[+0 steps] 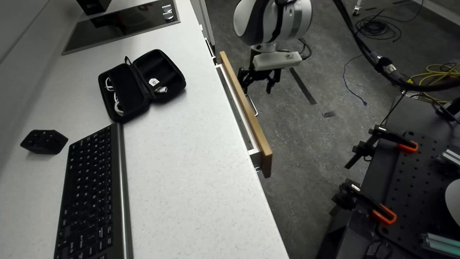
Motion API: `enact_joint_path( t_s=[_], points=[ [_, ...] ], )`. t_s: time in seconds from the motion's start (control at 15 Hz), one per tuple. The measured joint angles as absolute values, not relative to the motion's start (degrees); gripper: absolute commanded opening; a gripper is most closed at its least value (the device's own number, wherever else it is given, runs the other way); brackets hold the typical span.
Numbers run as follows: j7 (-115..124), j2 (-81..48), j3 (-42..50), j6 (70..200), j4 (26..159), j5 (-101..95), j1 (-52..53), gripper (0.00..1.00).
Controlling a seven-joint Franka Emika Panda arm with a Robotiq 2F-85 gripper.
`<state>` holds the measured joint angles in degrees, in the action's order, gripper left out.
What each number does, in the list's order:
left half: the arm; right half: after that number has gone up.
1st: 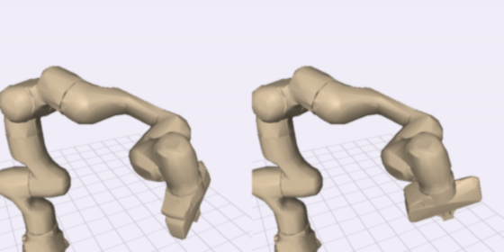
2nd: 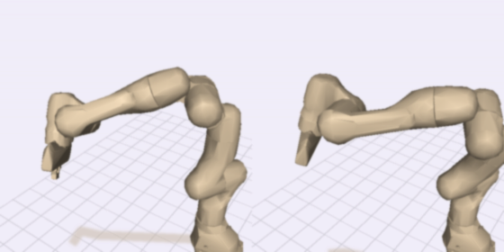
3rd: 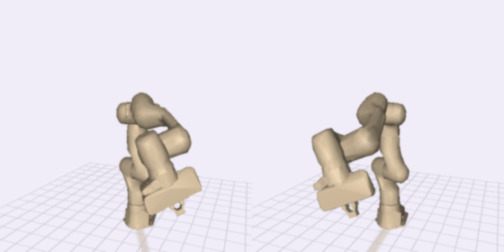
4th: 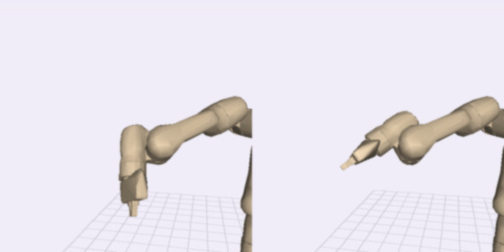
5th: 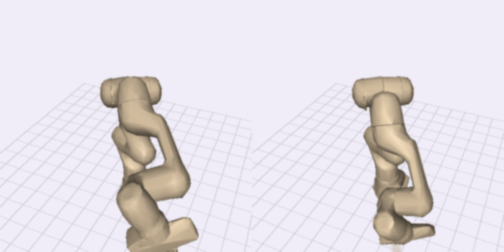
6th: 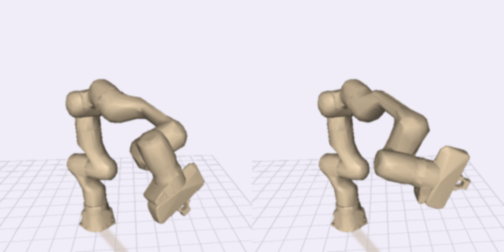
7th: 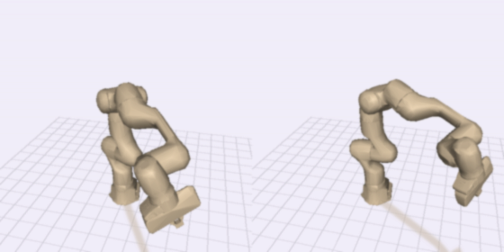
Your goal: Close the drawer
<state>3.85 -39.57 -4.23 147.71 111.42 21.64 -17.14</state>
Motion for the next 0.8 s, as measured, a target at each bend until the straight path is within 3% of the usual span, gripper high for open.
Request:
enact_joint_path(
  t_s=[0.8],
  points=[
    [2.0, -49.5, -6.2, 134.2, 95.1, 21.6, -15.4, 1.00]
  ],
)
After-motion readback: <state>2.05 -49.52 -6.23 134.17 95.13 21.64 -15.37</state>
